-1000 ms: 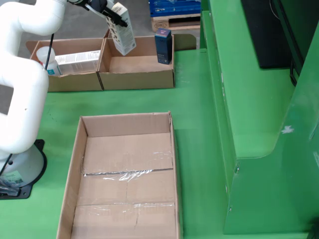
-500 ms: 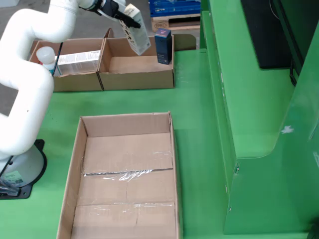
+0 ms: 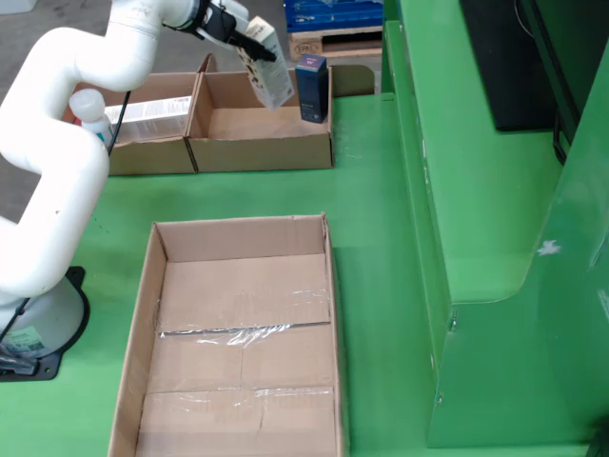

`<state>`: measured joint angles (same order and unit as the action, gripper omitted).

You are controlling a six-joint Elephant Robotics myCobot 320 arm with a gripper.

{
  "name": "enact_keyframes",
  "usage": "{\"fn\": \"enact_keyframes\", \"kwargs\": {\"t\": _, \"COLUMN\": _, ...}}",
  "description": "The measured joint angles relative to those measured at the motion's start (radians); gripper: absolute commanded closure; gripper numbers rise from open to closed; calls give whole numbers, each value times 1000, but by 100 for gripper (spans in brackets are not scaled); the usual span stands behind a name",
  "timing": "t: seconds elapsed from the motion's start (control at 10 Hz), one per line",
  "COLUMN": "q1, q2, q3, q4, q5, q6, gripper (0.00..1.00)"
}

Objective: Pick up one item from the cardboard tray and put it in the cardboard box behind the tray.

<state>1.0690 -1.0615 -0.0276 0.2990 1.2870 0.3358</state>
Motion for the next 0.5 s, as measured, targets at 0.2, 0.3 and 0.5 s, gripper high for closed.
{"fn": "enact_keyframes", "kwargs": {"t": 0.2, "q1": 2, "q2": -23, "q3": 0, "q4": 42, "q5": -28, "q6": -12, "gripper": 100}}
{"fn": "enact_keyframes", "kwargs": {"t": 0.3, "q1": 6, "q2": -41, "q3": 0, "q4": 78, "q5": -65, "q6": -29, "gripper": 100}}
{"fn": "enact_keyframes", "kwargs": {"t": 0.5, "q1": 26, "q2": -101, "q3": -1, "q4": 163, "q5": -149, "q6": -71, "gripper": 100}}
